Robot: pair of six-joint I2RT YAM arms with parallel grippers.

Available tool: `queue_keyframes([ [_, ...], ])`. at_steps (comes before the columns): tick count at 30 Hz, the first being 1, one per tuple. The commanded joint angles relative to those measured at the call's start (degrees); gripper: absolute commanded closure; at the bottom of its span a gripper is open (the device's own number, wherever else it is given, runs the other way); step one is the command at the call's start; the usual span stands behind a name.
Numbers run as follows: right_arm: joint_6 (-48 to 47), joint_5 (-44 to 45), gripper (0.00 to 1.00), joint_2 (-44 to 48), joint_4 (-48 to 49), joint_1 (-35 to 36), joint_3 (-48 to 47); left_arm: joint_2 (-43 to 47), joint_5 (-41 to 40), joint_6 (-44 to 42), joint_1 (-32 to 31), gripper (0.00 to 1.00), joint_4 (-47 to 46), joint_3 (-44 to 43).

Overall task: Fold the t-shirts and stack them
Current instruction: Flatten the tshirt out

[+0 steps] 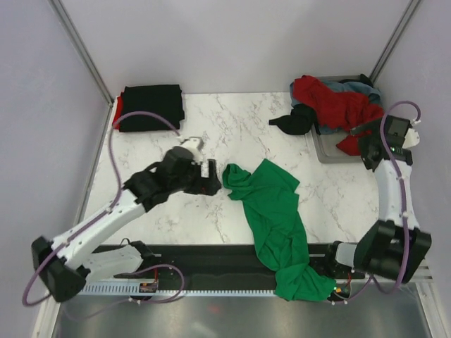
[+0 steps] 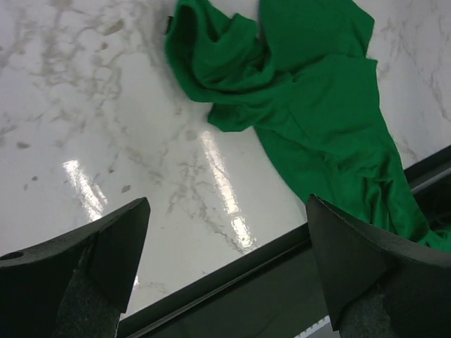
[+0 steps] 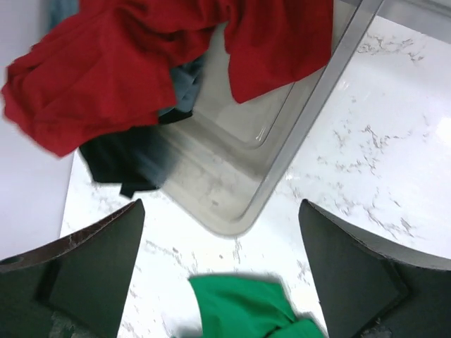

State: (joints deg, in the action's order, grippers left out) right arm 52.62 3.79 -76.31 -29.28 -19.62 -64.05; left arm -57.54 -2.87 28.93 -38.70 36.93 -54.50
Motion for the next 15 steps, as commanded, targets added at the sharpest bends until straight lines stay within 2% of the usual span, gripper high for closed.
queue_keyframes([
  [1,-5.42,-0.53,0.02,9.13,-5.70,0.19,4.54,-9.67,-10.20,4.38,-10.67,0.01,-4.48,-7.80],
  [2,-5.95,-1.32,0.02,11.08,-7.01,0.19,7.25,-16.83,-11.09,4.56,-15.74,0.02,-4.93,-9.73],
  [4,-6.30,-2.20,0.02,17.21,-8.16,0.28,11.03,-24.60,-13.63,4.56,-21.91,0.05,-5.37,-17.10],
  [5,-7.00,-2.82,0.02,19.08,-9.30,0.28,11.84,-32.03,-14.43,4.30,-23.51,0.08,-5.20,-20.00],
  [7,-7.88,-1.95,0.02,22.17,-12.36,1.50,10.37,-40.07,-15.14,3.94,-26.50,0.14,-4.24,-29.58],
  [8,-8.75,-0.55,0.02,22.87,-15.69,2.82,9.48,-47.24,-15.58,4.20,-27.21,0.14,-3.80,-35.96],
  [10,-8.85,1.12,0.02,25.94,-19.04,3.44,7.55,-53.44,-15.67,3.86,-29.05,0.16,-2.75,-42.32],
  [11,-8.76,2.17,0.02,26.65,-19.93,5.01,6.93,-57.03,-15.76,3.77,-29.50,0.16,-1.95,-49.23],
  [13,-8.68,3.06,0.02,27.62,-21.51,6.08,6.22,-65.74,-16.11,3.24,-30.73,0.17,1.72,-56.82],
  [14,-8.85,2.89,0.02,27.80,-21.78,6.78,6.22,-68.38,-16.63,3.24,-31.08,0.17,3.31,-64.25],
  [15,-8.76,2.28,0.02,27.97,-21.87,7.05,6.39,-73.72,-16.81,3.15,-31.26,0.18,4.81,-67.89],
])
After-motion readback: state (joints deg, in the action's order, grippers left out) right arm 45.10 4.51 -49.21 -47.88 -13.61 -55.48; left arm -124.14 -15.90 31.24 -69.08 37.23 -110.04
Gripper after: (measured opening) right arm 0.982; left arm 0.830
